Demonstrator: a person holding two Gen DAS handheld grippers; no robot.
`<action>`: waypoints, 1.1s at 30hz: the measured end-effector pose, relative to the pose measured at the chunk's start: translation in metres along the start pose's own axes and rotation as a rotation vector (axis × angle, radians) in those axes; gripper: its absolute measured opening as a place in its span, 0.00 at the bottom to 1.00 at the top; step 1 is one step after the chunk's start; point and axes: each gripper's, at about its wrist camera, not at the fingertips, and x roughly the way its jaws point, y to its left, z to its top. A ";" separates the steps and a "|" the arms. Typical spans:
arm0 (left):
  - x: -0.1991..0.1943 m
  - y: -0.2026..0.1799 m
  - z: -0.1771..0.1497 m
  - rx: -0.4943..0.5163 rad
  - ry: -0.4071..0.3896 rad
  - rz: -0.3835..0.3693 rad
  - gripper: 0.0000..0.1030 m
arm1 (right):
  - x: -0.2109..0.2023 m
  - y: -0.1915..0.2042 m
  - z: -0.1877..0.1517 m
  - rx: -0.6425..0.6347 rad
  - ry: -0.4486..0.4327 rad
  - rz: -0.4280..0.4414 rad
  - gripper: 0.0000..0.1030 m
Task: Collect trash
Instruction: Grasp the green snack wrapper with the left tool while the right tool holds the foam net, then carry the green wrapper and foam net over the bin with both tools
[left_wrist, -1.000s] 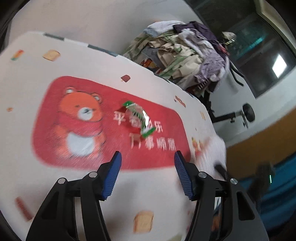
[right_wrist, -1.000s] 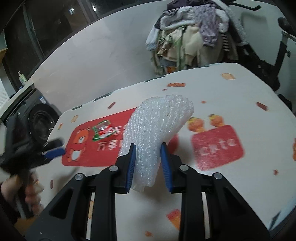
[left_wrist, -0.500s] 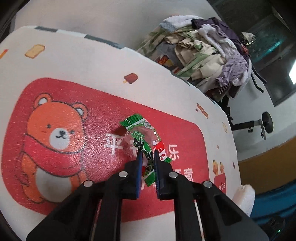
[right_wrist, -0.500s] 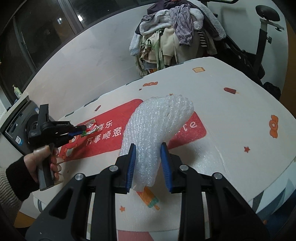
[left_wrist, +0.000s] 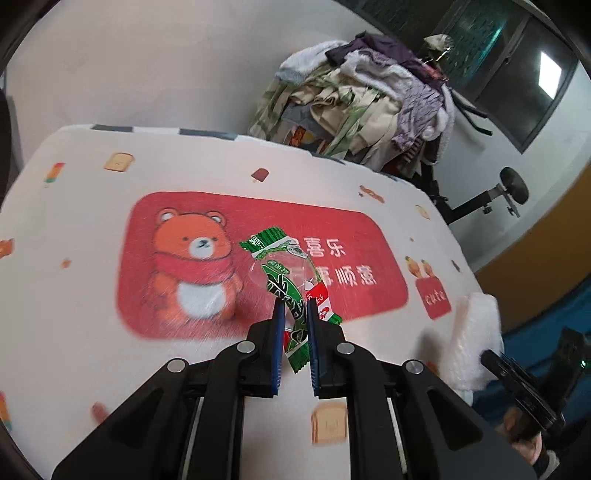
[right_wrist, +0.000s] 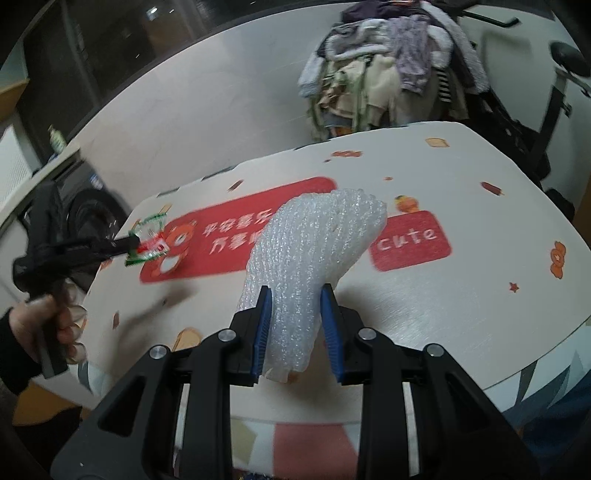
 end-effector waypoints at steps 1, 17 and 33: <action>-0.011 -0.001 -0.006 0.016 -0.006 0.003 0.12 | -0.002 0.007 -0.002 -0.016 0.006 0.006 0.29; -0.112 -0.019 -0.147 0.108 -0.026 -0.039 0.12 | -0.052 0.069 -0.049 -0.148 0.029 0.054 0.29; -0.151 -0.047 -0.237 0.252 -0.059 -0.013 0.12 | -0.080 0.094 -0.100 -0.217 0.068 0.065 0.29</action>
